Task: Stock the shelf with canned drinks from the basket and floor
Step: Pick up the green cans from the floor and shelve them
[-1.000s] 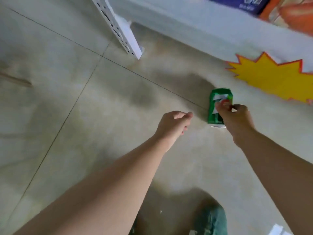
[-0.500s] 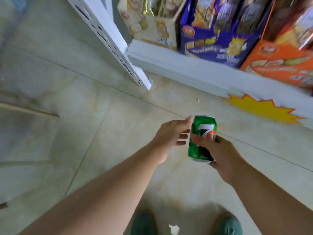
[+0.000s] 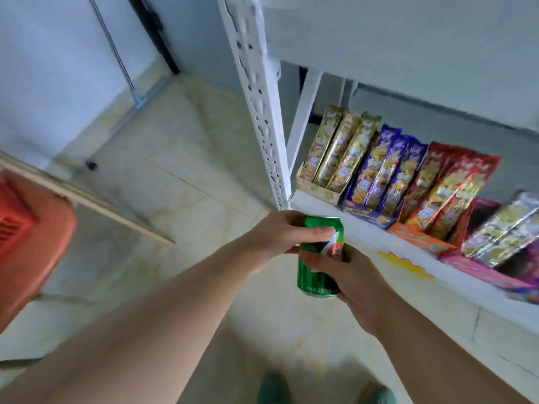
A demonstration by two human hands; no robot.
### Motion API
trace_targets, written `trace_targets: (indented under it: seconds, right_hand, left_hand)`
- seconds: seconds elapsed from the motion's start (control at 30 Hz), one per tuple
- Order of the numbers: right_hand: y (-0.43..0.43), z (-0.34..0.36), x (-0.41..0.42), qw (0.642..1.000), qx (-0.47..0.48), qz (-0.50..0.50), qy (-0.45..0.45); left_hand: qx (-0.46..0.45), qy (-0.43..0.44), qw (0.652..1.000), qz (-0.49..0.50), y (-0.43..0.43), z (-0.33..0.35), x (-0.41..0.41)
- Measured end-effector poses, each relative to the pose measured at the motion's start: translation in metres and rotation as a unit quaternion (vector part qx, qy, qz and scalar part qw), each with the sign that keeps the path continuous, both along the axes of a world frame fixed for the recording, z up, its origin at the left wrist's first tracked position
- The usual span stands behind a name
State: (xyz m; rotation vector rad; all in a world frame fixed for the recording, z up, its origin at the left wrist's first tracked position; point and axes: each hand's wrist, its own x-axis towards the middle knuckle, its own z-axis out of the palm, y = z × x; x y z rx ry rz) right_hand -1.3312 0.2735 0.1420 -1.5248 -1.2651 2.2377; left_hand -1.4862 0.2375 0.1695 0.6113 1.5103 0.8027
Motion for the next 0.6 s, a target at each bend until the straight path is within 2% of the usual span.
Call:
trace_targets:
  seconds: [0.17,0.37,0.6]
  right_hand:
    - [0.008,0.141,-0.015,0.997,0.068,0.033,0.025]
    - [0.010,0.297,-0.024,0.986,0.150,0.073,0.032]
    - [0.000,0.470,-0.005,0.959,0.258,0.096,0.064]
  left_hand:
    - [0.043,0.030,0.999,0.004,0.002,0.139,-0.023]
    - [0.084,0.122,0.989,-0.019,-0.002,0.301,-0.035]
    - [0.163,0.268,0.945,-0.093,-0.011,0.486,-0.020]
